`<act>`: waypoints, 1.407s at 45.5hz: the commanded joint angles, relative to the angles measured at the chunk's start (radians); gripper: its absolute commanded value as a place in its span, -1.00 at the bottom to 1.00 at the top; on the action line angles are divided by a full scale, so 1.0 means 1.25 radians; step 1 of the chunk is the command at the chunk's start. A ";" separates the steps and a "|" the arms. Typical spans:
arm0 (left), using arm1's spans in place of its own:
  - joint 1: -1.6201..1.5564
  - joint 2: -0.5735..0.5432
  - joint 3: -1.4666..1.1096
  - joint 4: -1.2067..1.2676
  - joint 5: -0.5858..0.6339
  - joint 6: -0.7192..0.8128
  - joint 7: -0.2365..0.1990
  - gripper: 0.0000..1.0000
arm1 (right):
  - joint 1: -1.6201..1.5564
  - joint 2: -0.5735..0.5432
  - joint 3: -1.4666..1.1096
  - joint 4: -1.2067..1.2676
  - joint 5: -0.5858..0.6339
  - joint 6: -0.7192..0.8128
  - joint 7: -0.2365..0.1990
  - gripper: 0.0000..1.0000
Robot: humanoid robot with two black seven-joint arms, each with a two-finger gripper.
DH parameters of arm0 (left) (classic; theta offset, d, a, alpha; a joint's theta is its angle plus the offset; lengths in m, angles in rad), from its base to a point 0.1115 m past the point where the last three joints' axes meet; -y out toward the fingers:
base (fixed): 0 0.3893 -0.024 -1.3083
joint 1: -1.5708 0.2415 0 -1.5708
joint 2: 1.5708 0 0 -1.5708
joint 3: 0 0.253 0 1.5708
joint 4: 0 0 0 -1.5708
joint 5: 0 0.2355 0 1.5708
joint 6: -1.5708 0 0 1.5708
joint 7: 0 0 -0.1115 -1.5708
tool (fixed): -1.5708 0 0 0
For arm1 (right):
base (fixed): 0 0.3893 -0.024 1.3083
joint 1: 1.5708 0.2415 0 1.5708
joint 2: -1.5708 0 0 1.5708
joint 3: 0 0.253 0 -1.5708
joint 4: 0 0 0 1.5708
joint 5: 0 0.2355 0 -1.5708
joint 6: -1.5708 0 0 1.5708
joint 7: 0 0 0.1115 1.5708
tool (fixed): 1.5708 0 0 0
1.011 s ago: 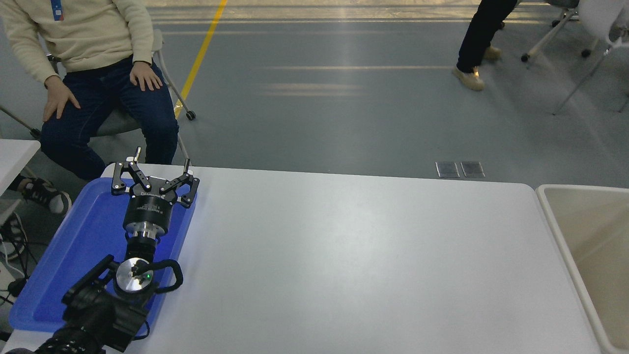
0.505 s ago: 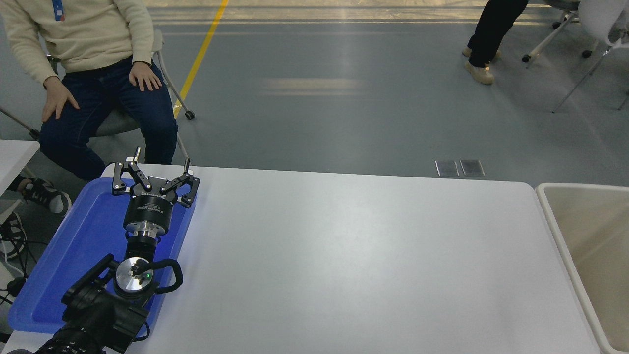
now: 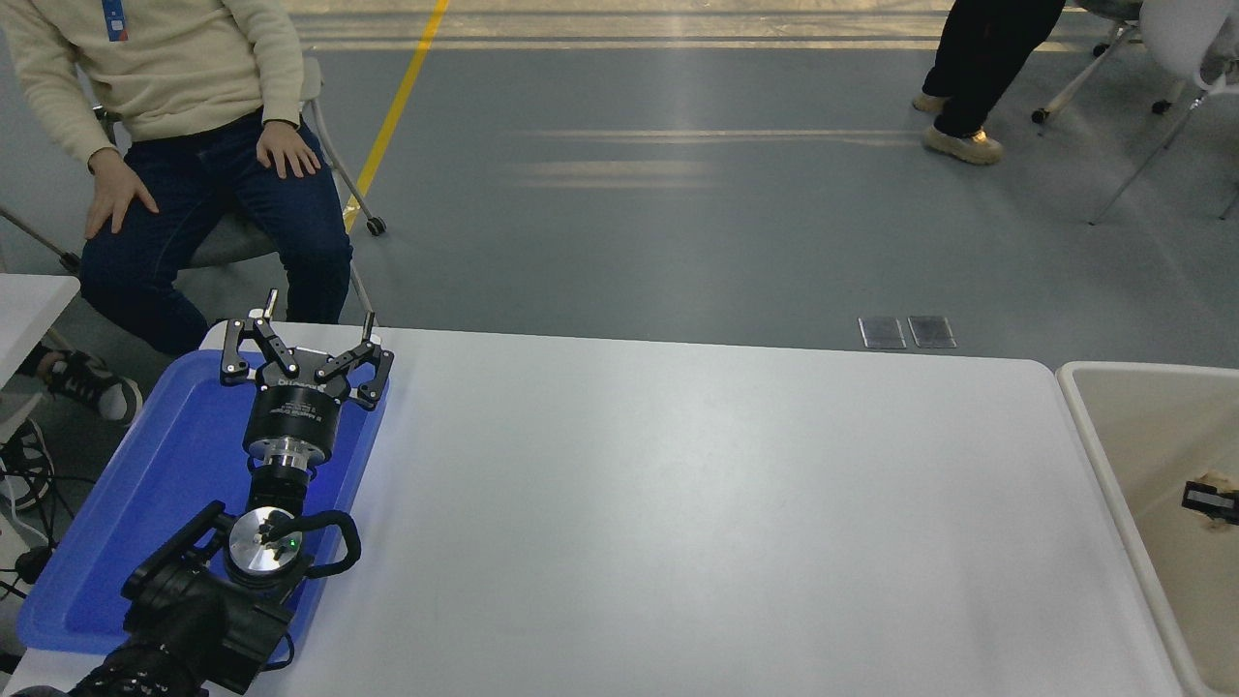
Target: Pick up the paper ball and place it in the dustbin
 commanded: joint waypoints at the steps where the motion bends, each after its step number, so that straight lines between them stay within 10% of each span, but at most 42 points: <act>1: 0.000 0.000 0.000 0.000 0.000 0.000 0.000 1.00 | -0.063 0.043 0.074 -0.008 0.019 -0.068 -0.033 -1.00; 8: -0.001 0.000 0.000 0.000 0.000 0.001 0.000 1.00 | -0.072 0.066 0.090 -0.019 0.046 -0.097 -0.037 -0.82; 12: 0.000 0.000 0.000 0.000 0.000 0.001 0.000 1.00 | -0.077 0.069 0.091 -0.024 0.064 -0.099 -0.042 -0.01; 19: 0.000 0.000 0.000 0.000 0.000 0.001 0.000 1.00 | -0.078 0.069 0.093 -0.025 0.107 -0.099 -0.044 0.46; 22: 0.000 0.000 0.000 0.000 0.000 0.001 0.000 1.00 | -0.078 0.066 0.091 -0.025 0.127 -0.099 -0.045 0.99; 64: 0.000 0.000 0.000 0.000 0.000 0.000 0.000 1.00 | 0.089 0.069 0.303 -0.024 0.173 -0.090 -0.045 1.00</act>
